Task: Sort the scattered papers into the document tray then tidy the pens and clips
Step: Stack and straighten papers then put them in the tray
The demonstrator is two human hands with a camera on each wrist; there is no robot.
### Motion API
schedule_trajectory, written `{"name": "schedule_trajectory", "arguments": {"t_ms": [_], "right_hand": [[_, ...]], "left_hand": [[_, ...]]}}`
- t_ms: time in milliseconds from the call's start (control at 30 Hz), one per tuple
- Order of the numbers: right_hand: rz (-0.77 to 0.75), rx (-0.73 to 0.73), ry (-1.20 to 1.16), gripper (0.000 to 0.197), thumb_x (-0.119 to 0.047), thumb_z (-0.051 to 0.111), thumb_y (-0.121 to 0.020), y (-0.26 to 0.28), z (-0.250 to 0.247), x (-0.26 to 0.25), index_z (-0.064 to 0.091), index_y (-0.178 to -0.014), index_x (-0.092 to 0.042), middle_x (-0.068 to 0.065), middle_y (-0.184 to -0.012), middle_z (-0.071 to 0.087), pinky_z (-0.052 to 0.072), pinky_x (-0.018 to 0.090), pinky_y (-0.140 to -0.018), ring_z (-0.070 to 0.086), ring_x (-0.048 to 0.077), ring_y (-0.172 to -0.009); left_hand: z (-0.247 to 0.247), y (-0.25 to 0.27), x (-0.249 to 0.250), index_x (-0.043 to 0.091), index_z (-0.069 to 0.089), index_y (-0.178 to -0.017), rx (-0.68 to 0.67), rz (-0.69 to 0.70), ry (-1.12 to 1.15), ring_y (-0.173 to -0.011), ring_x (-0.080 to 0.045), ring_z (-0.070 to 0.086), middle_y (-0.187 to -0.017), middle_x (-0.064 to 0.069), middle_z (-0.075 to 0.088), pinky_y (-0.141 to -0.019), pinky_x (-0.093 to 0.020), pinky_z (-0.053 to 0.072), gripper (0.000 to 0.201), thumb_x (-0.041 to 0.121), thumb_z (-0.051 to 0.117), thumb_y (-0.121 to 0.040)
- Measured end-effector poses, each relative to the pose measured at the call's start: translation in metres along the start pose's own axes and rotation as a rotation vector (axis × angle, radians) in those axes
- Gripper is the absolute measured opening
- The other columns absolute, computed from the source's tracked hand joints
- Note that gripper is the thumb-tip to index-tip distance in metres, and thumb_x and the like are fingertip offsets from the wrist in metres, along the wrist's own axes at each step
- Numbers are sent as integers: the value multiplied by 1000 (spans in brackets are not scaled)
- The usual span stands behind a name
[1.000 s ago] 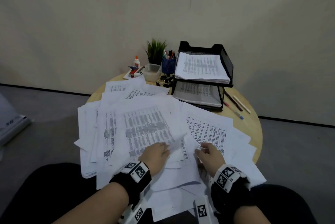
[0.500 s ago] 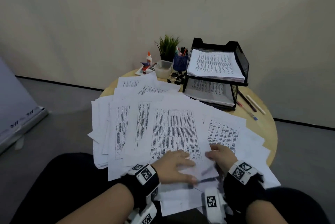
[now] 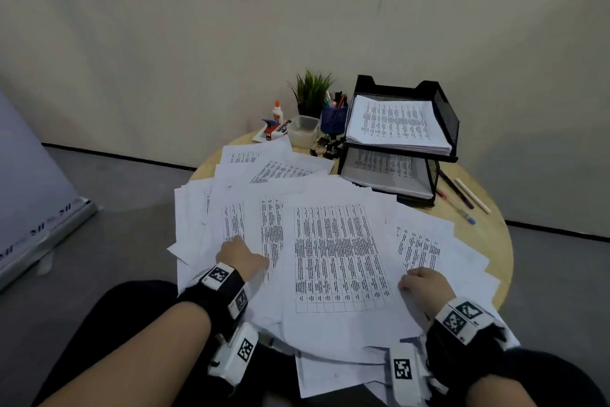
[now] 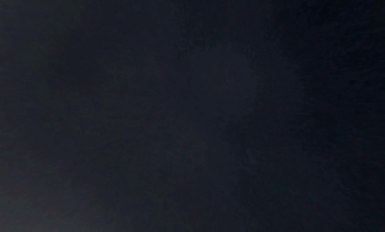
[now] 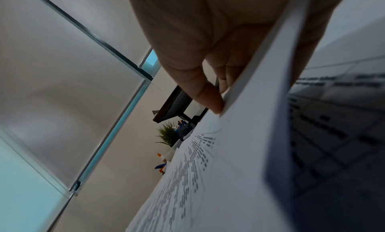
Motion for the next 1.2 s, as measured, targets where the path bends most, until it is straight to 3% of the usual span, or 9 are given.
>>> {"name": "schedule_trajectory", "arguments": {"t_ms": [200,333,533,667,767,800,833,933,1200], "right_hand": [[-34,-97,68,9,-7,56,-87,4,7,-1,56,-95,-9,8,-87,59,35,18,-52,52,15,-68],[2,-93,-22,16,-6,57,-82,5,1,5,60,-98,-3,9,-72,61,42,24,-58,55,22,-62],[-7,-134,33,38,-16,60,-90,6,-9,1,53,-123,2,11,-113,57,35,23,-82,53,23,-103],[3,-163,-23,5,-8,60,-88,11,-3,2,62,-90,-4,11,-91,60,38,26,-76,57,23,-85],[6,-142,-131,11,-4,59,-85,13,5,4,57,-73,-2,12,-60,55,24,25,-69,53,22,-57],[14,-130,-159,7,-4,59,-84,15,5,2,60,-83,3,15,-63,57,54,39,-76,55,23,-58],[24,-138,-168,8,-3,59,-84,16,7,3,60,-88,4,15,-64,56,44,24,-54,54,22,-56],[23,-168,-155,8,-1,59,-83,13,7,6,56,-75,-3,10,-65,51,36,26,-55,45,20,-59],[28,-29,-62,18,7,61,-76,6,-14,17,61,-93,15,15,-78,59,42,29,-65,53,24,-72]], "left_hand": [[6,4,11,2,54,-87,-94,30,59,-90,-25,58,-90,-10,58,-69,-24,40,16,12,65,-81],[17,10,17,10,55,-106,-145,167,14,-91,-20,54,-102,-5,58,-73,-21,39,25,6,58,-82],[28,22,19,17,29,-65,-192,254,-78,-57,-11,30,-66,1,33,-52,-23,20,33,-3,46,-85],[26,26,22,15,32,-65,-253,245,-93,-58,-11,32,-67,1,34,-53,-22,22,32,-6,42,-86],[31,33,29,10,46,-79,-316,263,-101,-67,-13,40,-81,-3,45,-59,-22,30,17,-5,43,-86],[33,35,30,10,50,-87,-343,273,-104,-69,-14,42,-87,-5,48,-61,-23,33,14,-3,44,-87],[36,38,32,9,55,-94,-371,283,-102,-70,-15,45,-93,-7,52,-62,-23,37,15,-2,47,-87],[42,40,34,1,60,-115,-434,298,-86,-86,-22,58,-111,-14,62,-79,-33,51,28,2,53,-88],[28,40,33,27,45,-139,-268,373,-314,-129,-23,38,-142,-7,39,-108,-29,29,46,28,50,-94]]}}
Point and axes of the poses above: each hand's wrist, its own y-axis away from the middle knuckle, its own z-axis out of the palm, x = y × z, the point moved 6 cm from there along -y, towards the middle knuckle
